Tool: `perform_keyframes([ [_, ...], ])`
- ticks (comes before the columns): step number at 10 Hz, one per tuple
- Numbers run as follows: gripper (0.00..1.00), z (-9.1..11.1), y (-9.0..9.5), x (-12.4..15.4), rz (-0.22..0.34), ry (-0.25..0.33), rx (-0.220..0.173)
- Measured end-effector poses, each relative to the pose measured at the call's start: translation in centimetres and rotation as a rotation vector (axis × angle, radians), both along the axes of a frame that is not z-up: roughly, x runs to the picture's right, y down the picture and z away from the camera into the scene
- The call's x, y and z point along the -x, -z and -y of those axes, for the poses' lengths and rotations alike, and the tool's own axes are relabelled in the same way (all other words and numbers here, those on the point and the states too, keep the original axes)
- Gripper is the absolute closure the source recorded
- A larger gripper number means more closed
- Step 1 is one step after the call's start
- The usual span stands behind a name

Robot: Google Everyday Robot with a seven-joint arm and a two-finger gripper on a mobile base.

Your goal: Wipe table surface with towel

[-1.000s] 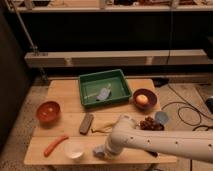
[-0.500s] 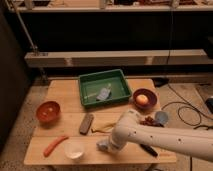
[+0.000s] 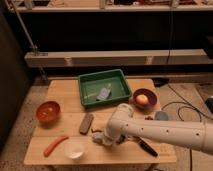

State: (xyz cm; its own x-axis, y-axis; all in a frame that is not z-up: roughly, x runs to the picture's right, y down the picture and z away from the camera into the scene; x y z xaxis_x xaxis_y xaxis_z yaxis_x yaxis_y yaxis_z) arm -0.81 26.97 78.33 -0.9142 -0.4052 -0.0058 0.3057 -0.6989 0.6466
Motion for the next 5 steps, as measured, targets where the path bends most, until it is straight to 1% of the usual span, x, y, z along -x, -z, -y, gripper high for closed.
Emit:
perform_keyframes([
  [1,1.00,-0.2,0.0,1.1,0.015,0.012,0.003],
  [2,1.00,-0.5,0.1,1.5,0.024,0.019,0.003],
  [3,1.00,-1.1,0.5,1.8,0.034,0.028,0.007],
  [5,1.00,-2.6,1.9,2.1,0.054,0.052,0.018],
])
